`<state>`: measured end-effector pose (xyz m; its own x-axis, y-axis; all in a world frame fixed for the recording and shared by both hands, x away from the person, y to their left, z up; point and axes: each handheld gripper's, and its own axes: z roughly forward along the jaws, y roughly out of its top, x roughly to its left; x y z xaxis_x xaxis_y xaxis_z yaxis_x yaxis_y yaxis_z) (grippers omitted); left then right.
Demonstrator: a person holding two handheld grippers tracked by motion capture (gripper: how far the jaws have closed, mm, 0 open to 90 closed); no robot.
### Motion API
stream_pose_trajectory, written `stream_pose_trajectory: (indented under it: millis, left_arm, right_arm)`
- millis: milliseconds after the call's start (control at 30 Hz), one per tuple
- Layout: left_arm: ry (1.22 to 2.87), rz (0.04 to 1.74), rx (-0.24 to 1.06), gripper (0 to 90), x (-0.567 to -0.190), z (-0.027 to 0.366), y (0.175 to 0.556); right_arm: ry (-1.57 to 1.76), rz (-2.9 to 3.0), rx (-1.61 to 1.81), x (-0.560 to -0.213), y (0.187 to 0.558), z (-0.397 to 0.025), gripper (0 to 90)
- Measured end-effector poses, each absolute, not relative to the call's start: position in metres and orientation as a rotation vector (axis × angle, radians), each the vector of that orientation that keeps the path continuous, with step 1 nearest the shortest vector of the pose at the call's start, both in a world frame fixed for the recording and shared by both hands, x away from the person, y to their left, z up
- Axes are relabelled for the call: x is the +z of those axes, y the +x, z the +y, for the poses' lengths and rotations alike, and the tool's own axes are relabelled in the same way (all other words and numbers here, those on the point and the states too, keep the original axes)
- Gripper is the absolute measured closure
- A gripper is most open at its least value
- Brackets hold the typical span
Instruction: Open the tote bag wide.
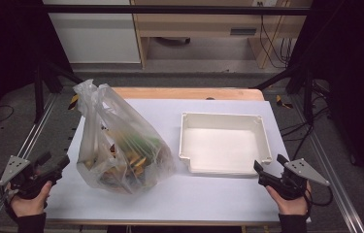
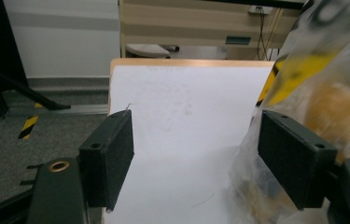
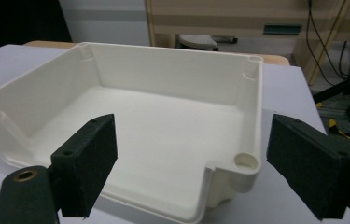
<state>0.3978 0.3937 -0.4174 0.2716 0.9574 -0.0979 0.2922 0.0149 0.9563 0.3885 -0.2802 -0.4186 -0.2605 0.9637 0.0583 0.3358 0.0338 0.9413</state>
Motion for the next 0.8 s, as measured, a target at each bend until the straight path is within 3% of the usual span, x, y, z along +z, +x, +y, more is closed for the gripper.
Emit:
stream_pose_trajectory:
  millis: [800]
  left_arm:
    - [1.458, 1.070, 0.717, 31.3, -0.369, 0.367, 0.388]
  right_arm:
    - [1.193, 1.833, 1.373, -0.391, 0.406, -0.201, 26.0]
